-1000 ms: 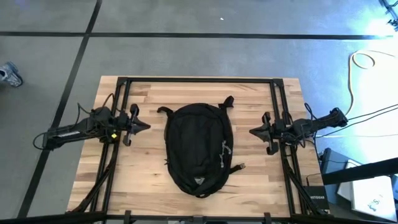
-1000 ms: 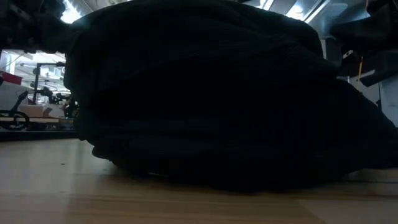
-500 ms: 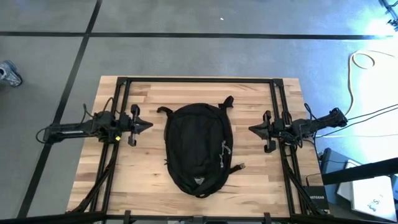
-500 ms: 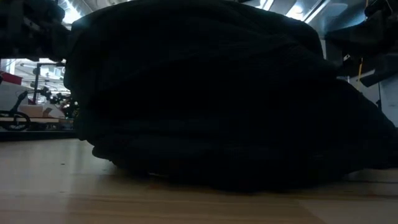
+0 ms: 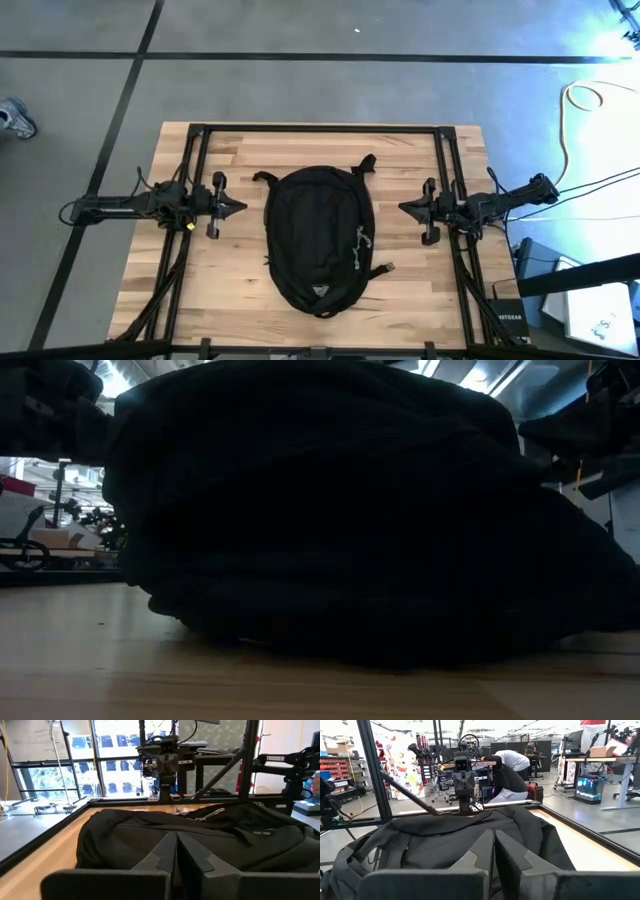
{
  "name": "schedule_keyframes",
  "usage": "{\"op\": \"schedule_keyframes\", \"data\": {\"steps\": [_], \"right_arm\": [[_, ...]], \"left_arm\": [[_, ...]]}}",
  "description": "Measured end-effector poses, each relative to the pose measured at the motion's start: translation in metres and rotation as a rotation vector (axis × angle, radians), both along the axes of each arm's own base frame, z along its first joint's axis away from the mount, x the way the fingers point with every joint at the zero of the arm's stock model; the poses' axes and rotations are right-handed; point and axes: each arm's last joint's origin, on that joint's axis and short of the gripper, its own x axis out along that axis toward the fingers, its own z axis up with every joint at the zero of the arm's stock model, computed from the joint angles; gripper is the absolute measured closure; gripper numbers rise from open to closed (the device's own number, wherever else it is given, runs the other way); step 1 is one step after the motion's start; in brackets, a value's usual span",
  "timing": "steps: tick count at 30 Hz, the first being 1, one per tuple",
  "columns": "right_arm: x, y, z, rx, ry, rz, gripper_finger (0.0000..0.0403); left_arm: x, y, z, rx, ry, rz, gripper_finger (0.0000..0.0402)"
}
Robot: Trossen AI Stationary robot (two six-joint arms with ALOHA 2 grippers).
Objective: Unpack backpack
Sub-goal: Return to Home Position
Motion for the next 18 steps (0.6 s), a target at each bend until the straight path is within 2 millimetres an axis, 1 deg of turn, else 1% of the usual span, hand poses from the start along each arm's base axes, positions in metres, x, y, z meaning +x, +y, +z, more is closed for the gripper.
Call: {"op": "schedule_keyframes", "data": {"steps": [8, 11, 14, 18], "right_arm": [[0.0002, 0.0003, -0.0004, -0.017, -0.003, 0.006, 0.0403], [0.0003, 0.002, -0.0007, -0.035, 0.0, 0.066, 0.0403], [0.0004, 0.0025, -0.001, -0.044, 0.002, 0.082, 0.0402], [0.0004, 0.0025, -0.001, -0.044, 0.002, 0.081, 0.0402]], "left_arm": [[0.0, -0.0001, -0.0003, 0.013, 0.004, -0.004, 0.0401], [0.0, -0.0001, -0.0004, 0.015, 0.005, -0.004, 0.0401], [0.0, -0.0001, -0.0004, 0.03, 0.005, -0.003, 0.0401], [0.0, -0.0001, -0.0005, -0.036, 0.004, -0.003, 0.0401]]}}
